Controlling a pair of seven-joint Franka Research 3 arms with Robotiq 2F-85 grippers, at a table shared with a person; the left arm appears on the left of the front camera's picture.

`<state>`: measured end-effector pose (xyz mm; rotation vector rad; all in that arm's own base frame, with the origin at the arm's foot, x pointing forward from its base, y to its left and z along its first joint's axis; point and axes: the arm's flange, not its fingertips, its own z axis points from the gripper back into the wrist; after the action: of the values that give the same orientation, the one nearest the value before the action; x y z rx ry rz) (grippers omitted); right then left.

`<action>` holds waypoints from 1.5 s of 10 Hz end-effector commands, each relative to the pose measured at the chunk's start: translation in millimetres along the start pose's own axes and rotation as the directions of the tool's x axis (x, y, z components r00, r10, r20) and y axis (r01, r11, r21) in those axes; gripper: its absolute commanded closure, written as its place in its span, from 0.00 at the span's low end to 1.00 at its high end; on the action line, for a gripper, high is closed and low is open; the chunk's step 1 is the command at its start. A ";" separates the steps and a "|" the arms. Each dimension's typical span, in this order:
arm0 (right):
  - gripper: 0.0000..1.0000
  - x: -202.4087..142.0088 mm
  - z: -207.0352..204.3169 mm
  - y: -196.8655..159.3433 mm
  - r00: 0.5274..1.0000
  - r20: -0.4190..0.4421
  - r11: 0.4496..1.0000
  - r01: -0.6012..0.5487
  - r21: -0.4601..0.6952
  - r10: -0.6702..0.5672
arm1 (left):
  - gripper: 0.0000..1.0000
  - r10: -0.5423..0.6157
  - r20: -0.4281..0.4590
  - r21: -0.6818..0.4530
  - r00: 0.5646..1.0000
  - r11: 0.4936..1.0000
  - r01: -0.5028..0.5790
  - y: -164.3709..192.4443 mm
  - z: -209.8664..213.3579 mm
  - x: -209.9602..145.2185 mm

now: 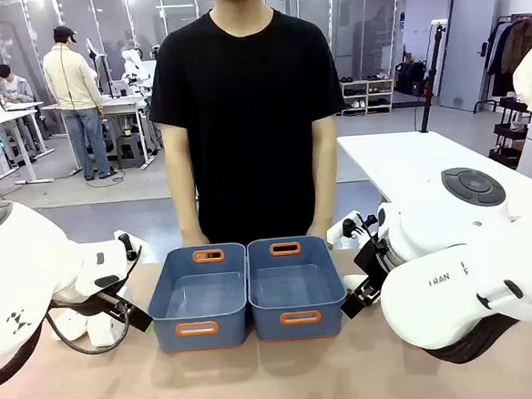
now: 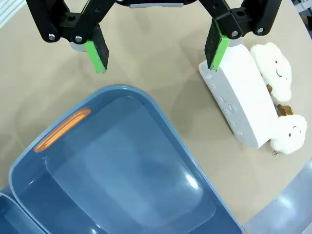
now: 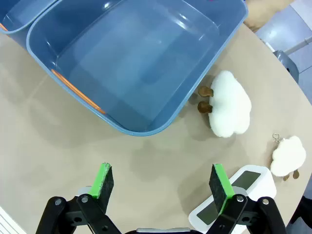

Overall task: Sort the digital clocks into the basket.
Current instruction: Pick up the Digital clock from the table and place it into the empty Plastic storage basket.

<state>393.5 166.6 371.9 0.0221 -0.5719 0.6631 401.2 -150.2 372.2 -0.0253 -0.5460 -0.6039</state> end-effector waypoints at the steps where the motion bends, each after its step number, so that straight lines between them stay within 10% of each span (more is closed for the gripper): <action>1: 0.00 0.0 0.0 0.0 1.000 0.000 1.000 0.000 0.000 0.000 | 0.00 0.000 0.000 0.000 1.000 1.000 0.000 -0.2 0.0 0.1; 10: 0.00 0.0 0.0 -0.1 1.000 0.000 1.000 -0.002 -0.001 0.002 | 0.00 -0.001 0.000 0.000 1.000 1.000 0.001 -0.3 0.0 0.1; 14: 0.00 33.5 58.7 -43.1 0.992 -0.042 0.923 0.125 0.364 -0.118 | 0.00 0.100 -0.132 -0.444 0.986 0.884 -0.149 46.4 47.5 31.0; 15: 0.00 33.0 70.3 -56.9 0.984 -0.049 0.834 0.172 0.524 -0.173 | 0.00 0.144 -0.103 -0.595 0.984 0.784 -0.177 61.0 57.0 29.6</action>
<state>396.6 158.7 456.1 0.4604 -0.4446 0.6564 406.9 -140.5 444.7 -0.5549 -0.3489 -0.6391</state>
